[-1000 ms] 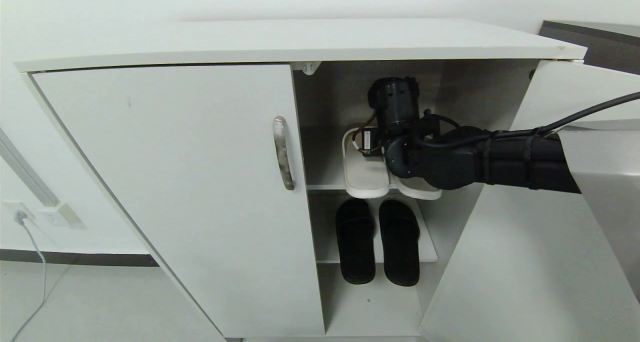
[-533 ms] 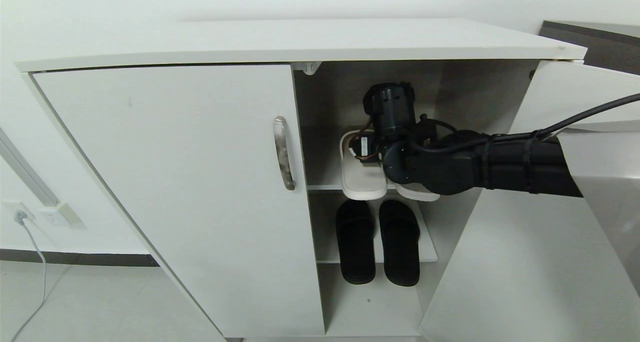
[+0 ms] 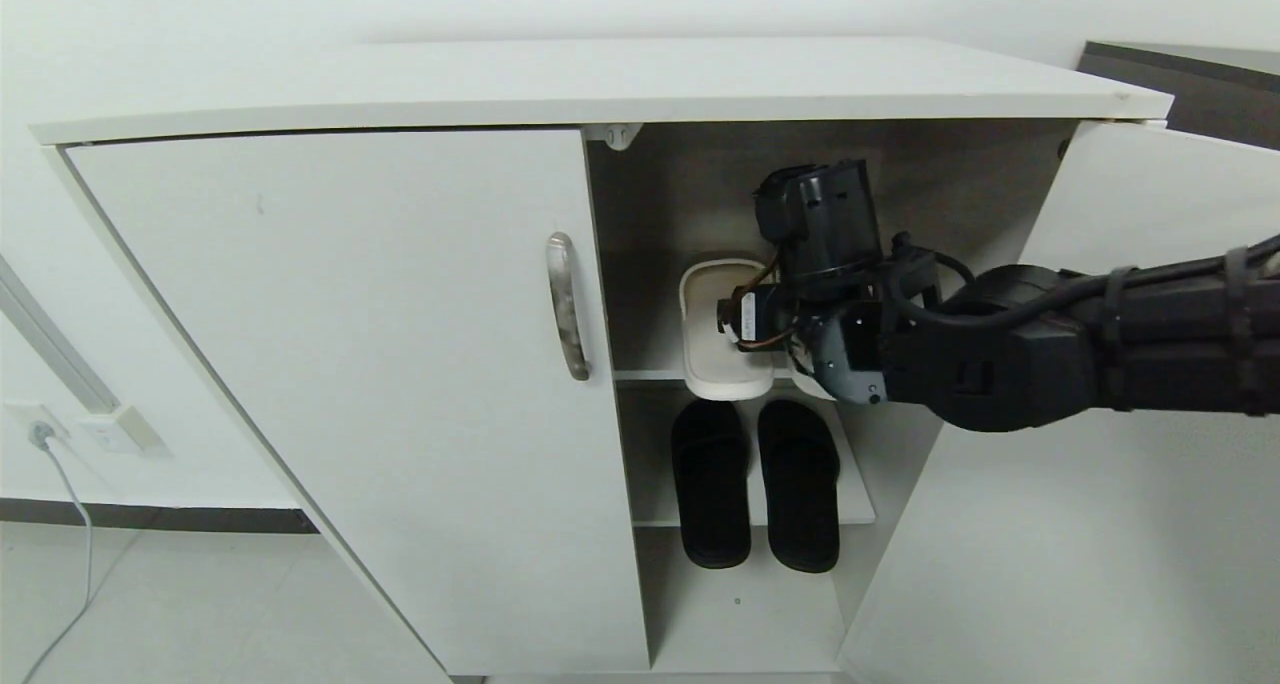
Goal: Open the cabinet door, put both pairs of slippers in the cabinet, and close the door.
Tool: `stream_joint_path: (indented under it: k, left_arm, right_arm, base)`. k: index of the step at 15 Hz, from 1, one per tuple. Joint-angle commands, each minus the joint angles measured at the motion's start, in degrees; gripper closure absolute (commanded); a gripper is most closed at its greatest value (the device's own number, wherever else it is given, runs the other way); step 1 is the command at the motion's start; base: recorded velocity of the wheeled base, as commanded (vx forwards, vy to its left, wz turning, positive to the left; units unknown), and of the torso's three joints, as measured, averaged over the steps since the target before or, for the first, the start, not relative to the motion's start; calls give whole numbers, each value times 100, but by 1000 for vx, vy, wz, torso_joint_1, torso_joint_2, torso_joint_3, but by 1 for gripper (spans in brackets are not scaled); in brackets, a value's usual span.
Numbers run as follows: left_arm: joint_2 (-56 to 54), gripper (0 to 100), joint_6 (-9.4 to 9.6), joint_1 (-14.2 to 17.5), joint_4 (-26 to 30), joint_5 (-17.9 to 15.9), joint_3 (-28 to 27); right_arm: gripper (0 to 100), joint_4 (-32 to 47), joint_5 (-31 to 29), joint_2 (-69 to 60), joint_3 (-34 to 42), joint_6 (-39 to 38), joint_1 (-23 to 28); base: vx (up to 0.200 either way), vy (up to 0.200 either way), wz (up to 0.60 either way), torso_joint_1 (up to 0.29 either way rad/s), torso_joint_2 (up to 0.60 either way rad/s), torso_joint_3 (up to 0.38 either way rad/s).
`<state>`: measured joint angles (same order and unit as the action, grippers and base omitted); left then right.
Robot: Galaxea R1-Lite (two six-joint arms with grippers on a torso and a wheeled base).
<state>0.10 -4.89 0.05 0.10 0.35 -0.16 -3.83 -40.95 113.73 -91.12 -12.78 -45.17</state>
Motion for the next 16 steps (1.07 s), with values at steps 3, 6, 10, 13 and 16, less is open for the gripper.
stream_joint_path:
  k: [3,6,10,13,16]
  left_arm:
    - [-1,100,-3,4,-1,0,-2]
    - [8,100,-3,4,-1,0,-2]
    - [8,100,-3,4,-1,0,-2]
    - [-1,100,5,4,-1,9,-2]
    - [-1,100,5,4,-1,9,-2]
  right_arm:
    - [0,-417,149,-1019,1185,-50,-405]
    - [0,-813,412,-1713,2231,-6,-897]
    - [100,-2017,526,-1828,3364,65,-1249]
    - [100,-2412,852,-1687,3628,144,-1231]
    - [100,-2526,834,-1415,3593,144,-1231]
  base:
    - [0,0,0,0,0,0]
    - [0,0,0,0,0,0]
    - [0,0,0,0,0,0]
    - [0,0,0,0,0,0]
    - [0,0,0,0,0,0]
